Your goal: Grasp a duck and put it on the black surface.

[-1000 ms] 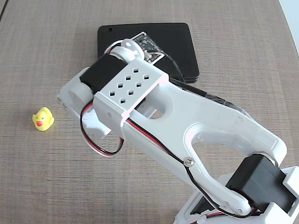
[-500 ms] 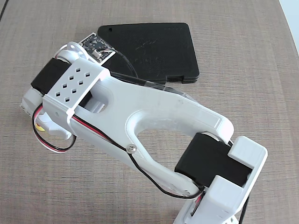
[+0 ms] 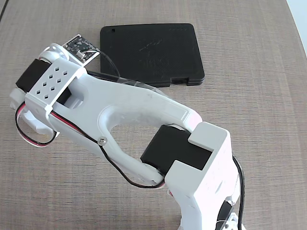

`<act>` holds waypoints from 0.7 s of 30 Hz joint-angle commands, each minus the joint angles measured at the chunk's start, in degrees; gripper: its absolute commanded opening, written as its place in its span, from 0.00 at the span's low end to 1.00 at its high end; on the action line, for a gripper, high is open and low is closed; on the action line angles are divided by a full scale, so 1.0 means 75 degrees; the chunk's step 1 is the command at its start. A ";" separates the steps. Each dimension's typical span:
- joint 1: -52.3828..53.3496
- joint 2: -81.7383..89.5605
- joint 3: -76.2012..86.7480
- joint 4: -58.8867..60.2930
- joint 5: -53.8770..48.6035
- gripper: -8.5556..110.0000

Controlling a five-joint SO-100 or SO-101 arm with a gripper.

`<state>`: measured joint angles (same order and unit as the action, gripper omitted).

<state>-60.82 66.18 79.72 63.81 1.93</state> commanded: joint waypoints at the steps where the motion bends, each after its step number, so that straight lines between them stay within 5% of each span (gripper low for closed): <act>1: -0.0293 -0.0141 -0.0398 -0.0082 -0.0035 0.34; 21: -0.0141 -0.0762 -0.0469 -0.0539 -0.0141 0.34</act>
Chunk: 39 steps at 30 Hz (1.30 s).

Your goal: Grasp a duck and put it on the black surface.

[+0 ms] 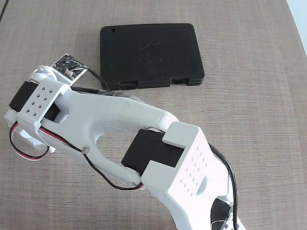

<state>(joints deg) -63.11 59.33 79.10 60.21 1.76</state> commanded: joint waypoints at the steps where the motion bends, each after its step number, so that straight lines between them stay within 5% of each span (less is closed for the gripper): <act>1: 0.0258 0.0164 -0.0387 -0.0059 -0.0246 0.34; 13: 0.0621 0.0129 -0.0352 -0.0059 -0.0844 0.33; 23: 0.0598 0.0129 -0.0375 -0.0070 -0.0949 0.12; 39: 0.0645 0.0656 -0.0316 0.0047 -0.0902 0.12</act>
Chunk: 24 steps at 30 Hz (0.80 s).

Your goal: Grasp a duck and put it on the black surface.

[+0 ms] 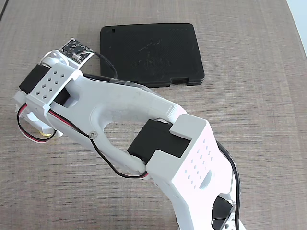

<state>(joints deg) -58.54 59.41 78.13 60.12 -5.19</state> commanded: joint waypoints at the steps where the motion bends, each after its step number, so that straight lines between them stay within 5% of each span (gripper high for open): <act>1: 0.0047 0.0797 -0.0164 0.0059 0.0023 0.12; 14: 0.0223 0.3527 -0.0258 0.1066 -0.0012 0.12; 24: 0.2977 0.4992 -0.0258 0.0914 -0.0023 0.12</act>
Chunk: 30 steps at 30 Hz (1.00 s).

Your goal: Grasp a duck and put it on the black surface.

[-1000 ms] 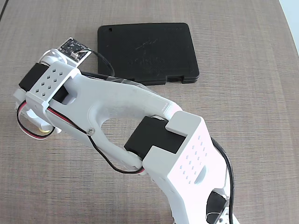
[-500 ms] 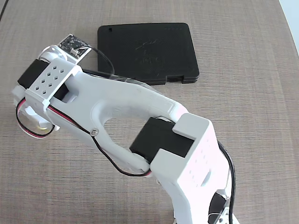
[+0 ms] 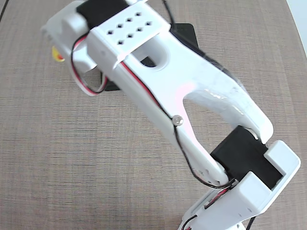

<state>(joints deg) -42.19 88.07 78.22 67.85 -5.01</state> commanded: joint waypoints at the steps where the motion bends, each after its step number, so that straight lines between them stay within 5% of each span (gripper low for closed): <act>1: 0.1102 0.1184 -0.0270 -0.0199 -0.0047 0.12; 12: 0.2801 0.0434 0.0469 -0.1195 0.0035 0.12; 30: 0.2941 0.0000 0.3176 -0.3469 0.0047 0.12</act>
<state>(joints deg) -20.57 87.54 100.11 44.47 -4.57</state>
